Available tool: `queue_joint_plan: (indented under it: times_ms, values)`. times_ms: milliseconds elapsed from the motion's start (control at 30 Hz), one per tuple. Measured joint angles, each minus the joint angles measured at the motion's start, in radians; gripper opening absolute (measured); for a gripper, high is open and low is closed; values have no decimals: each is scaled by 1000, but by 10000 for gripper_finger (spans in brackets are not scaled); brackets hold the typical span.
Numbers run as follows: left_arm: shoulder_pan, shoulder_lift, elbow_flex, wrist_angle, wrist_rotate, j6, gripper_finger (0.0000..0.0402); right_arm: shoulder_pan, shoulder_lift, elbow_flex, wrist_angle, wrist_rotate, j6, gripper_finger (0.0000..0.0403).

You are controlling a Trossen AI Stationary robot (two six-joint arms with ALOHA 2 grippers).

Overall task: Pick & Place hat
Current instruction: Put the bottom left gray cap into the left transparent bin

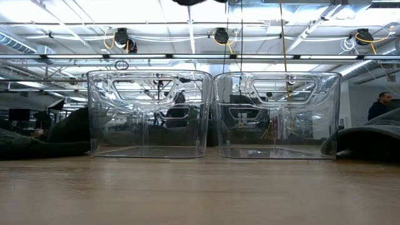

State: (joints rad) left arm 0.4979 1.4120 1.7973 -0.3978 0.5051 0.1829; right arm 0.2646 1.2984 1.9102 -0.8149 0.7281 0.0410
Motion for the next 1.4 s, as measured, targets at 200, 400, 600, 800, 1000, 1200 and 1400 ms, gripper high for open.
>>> queue_joint_plan:
  times_ms: [200,400,600,800,1000,1200,1400]
  values:
    - [-61,-1,0,-119,-216,206,0,-73,0,0,0,0,3,174]
    - [-104,1,0,-255,-316,357,0,-113,-11,0,1,0,-5,178]
    - [-145,9,1,-295,-381,506,0,-127,-17,0,-4,-2,-8,185]
    - [-182,44,0,-419,-432,659,0,-128,-28,0,-4,-25,-5,190]
    - [-231,107,0,-473,-455,757,0,-128,-35,0,-5,-25,-22,193]
    - [-262,147,-11,-517,-454,791,0,-128,-34,0,-5,-24,-27,194]
    - [-272,152,-72,-527,-415,734,0,-129,-34,0,-5,-23,-27,195]
